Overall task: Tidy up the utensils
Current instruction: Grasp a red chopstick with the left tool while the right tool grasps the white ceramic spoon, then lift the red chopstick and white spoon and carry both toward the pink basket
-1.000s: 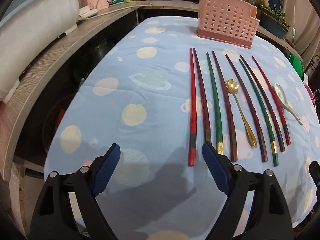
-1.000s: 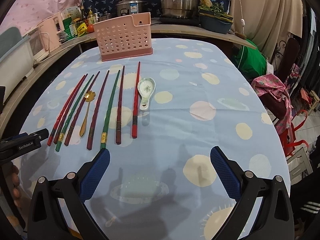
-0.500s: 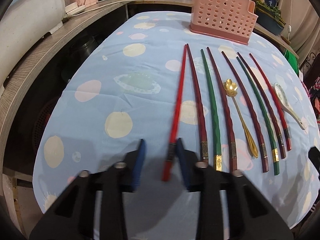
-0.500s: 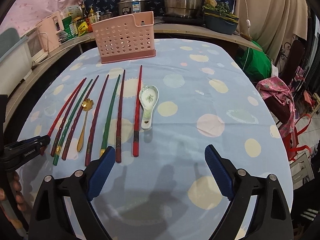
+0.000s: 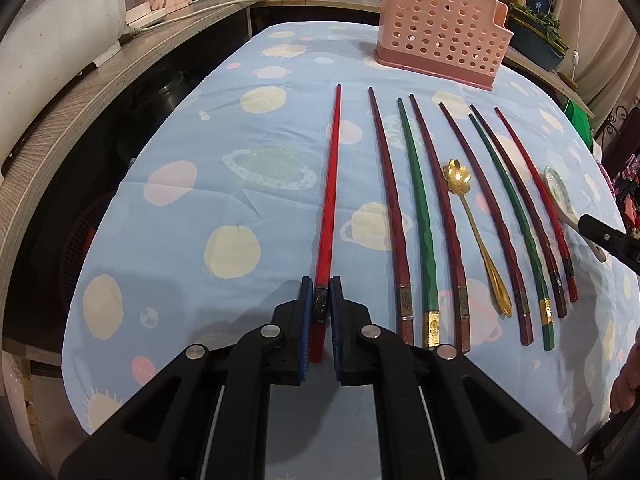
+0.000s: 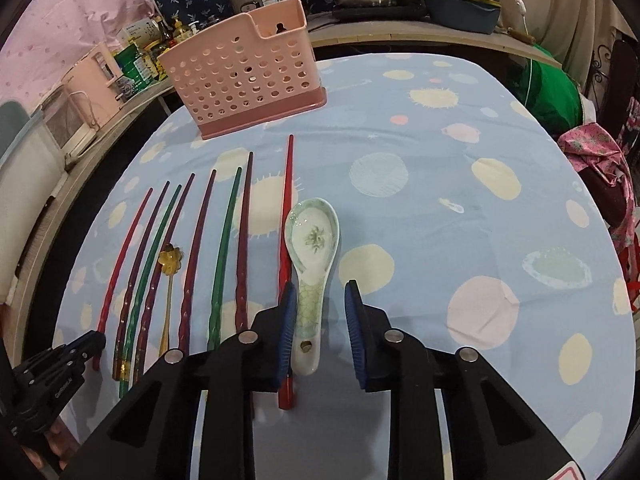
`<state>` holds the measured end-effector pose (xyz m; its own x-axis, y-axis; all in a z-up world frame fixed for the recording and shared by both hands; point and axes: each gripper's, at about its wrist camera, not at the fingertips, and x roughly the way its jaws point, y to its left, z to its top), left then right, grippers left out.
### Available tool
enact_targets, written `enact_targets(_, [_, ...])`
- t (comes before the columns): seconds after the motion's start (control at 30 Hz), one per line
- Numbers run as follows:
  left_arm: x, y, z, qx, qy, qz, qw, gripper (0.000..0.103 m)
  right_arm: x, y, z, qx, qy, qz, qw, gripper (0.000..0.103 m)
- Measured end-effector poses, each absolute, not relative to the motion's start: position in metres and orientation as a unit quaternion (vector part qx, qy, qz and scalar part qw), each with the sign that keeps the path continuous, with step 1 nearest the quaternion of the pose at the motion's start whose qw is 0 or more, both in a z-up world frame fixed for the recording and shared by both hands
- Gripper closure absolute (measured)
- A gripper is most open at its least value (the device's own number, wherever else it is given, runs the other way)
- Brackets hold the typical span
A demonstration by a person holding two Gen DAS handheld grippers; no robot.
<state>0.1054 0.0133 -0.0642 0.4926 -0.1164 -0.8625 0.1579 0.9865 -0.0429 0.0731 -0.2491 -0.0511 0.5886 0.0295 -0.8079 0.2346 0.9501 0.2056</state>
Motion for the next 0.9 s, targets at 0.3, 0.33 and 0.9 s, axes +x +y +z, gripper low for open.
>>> enact_targets(0.3, [0.104, 0.012, -0.065, 0.028, 0.495, -0.079, 0.865, 0.095, 0.076, -0.252, -0.066, 0.155, 0.461, -0.052, 0.872, 0.092])
enact_targets(0.33, [0.104, 0.012, -0.065, 0.028, 0.495, -0.079, 0.865, 0.095, 0.076, -0.252, -0.066, 0.154, 0.461, -0.052, 0.873, 0.092])
enact_targets(0.9, [0.093, 0.022, -0.051, 0.007, 0.487, -0.088, 0.869, 0.096, 0.047, -0.259, -0.038, 0.152, 0.430, -0.075, 0.887, 0.095])
